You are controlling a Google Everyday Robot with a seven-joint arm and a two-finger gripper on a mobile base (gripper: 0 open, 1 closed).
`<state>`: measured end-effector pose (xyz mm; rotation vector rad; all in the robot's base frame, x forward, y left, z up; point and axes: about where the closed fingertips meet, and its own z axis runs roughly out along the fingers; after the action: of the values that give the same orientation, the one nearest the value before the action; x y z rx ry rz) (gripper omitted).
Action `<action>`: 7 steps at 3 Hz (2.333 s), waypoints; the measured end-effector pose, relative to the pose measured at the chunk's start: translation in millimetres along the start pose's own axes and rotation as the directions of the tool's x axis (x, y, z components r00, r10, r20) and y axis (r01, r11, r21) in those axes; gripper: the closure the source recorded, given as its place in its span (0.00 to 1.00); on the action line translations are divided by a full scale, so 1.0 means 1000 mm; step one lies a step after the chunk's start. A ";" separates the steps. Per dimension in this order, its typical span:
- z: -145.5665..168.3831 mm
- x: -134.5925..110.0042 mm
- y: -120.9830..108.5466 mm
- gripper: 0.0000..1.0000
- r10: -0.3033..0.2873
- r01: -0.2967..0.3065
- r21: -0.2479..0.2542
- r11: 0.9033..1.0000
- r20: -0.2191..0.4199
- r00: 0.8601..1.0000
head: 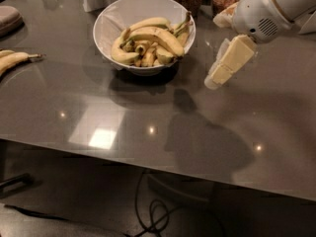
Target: Pick banana from white bowl
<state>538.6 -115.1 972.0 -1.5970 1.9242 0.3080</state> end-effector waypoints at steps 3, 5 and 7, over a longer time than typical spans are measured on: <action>0.020 -0.032 -0.034 0.00 0.028 -0.031 0.041 0.999 0.070 0.997; 0.033 -0.035 -0.058 0.00 0.074 -0.083 0.115 0.990 0.083 0.994; 0.078 -0.043 -0.117 0.00 0.203 -0.225 0.205 0.952 0.126 0.971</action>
Offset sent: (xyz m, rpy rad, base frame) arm 0.0303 0.0209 0.0063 0.0624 -0.0139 -0.0186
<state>677.1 -66.7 959.0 -1.2106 1.9789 0.2525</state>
